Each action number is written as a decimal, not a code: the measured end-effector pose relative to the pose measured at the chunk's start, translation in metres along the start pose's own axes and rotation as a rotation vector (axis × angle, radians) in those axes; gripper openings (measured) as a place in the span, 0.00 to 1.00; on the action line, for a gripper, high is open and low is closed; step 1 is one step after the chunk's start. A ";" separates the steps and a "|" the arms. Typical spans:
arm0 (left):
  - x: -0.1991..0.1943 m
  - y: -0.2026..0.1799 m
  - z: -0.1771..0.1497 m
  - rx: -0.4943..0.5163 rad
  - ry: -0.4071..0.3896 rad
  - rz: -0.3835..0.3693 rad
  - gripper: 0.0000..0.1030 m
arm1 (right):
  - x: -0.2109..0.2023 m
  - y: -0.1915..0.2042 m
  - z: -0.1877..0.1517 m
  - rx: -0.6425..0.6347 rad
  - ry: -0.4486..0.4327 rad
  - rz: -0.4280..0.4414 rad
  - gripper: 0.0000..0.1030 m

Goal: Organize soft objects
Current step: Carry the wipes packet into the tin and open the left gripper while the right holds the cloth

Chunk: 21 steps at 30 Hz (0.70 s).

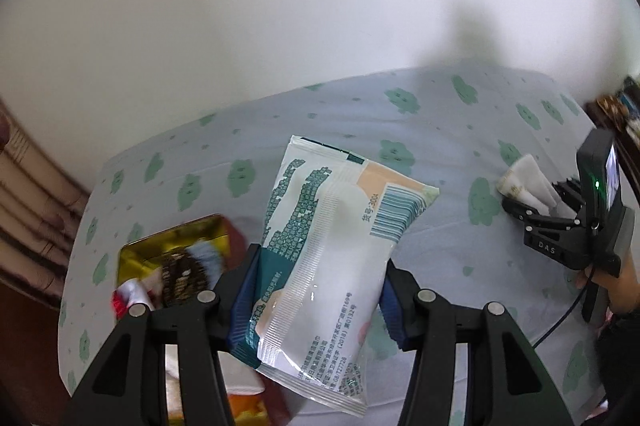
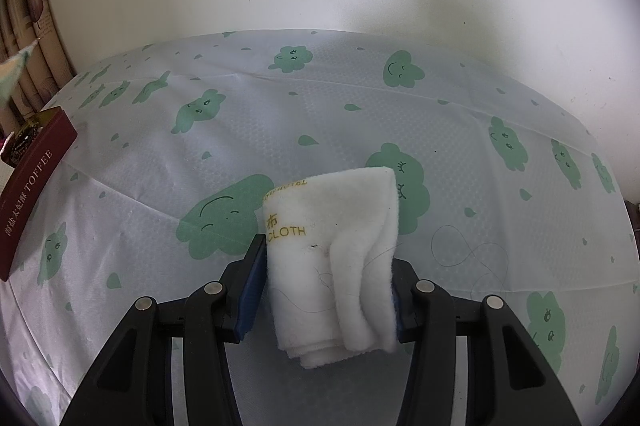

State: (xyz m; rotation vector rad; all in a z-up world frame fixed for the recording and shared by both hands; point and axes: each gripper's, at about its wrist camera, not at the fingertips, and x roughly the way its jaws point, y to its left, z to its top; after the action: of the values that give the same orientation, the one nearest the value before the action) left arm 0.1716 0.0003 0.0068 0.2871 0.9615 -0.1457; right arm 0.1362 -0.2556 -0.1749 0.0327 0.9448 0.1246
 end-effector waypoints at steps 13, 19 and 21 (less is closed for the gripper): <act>-0.035 0.116 -0.015 -0.193 0.004 0.148 0.53 | 0.000 -0.001 0.000 0.001 0.000 0.000 0.46; -0.014 0.155 -0.041 -0.274 0.063 0.193 0.53 | 0.000 -0.001 -0.001 -0.001 0.000 -0.001 0.46; -0.002 0.164 -0.051 -0.307 0.091 0.174 0.53 | 0.000 -0.001 -0.002 -0.003 0.000 -0.003 0.46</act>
State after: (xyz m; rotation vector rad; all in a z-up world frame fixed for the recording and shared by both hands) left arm 0.1714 0.1717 0.0098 0.0939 1.0289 0.1747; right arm 0.1349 -0.2565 -0.1756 0.0291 0.9448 0.1234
